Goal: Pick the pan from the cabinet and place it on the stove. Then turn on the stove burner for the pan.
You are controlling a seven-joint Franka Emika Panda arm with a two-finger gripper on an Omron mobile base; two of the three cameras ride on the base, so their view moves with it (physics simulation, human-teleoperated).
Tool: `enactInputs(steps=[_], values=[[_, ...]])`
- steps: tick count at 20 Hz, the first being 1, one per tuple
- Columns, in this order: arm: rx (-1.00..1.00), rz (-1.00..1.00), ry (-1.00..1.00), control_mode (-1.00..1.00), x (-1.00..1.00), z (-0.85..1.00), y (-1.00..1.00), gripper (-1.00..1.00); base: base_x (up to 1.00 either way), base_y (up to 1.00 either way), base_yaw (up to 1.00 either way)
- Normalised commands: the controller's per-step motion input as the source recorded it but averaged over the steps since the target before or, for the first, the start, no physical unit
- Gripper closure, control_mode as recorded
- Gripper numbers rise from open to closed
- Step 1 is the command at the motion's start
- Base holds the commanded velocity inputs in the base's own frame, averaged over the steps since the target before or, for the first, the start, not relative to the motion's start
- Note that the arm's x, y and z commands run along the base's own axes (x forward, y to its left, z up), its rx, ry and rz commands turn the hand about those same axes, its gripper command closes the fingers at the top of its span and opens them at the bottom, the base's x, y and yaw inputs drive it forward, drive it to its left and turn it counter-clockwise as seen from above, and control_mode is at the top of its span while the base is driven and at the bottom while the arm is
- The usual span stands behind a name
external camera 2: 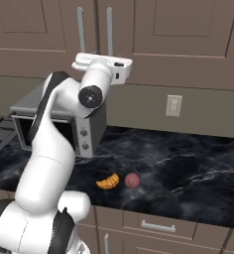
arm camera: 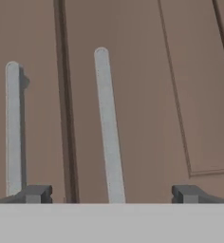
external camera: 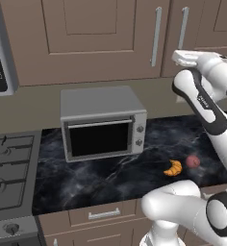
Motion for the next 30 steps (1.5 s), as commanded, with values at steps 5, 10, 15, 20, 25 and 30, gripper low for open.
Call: enactInputs(steps=[5,10,15,20,25,30], values=[[0.0,0.0,-0.01,-1.0,0.22,0.01,-0.01,-1.0,0.0,0.0,0.0],[0.0,0.0,0.0,-1.0,0.44,0.0,0.0,-1.0,0.0,0.0,0.0],[0.0,0.0,0.0,-1.0,0.37,0.0,0.0,-1.0,0.0,0.0,0.0],[0.0,0.0,0.0,-1.0,0.31,-0.02,0.0,-1.0,0.0,0.0,0.0],[0.0,0.0,0.0,-1.0,0.15,-0.04,0.01,-1.0,0.0,0.0,0.0],[0.0,0.0,0.0,-1.0,0.36,-0.15,0.16,-1.0,0.0,0.0,0.0]])
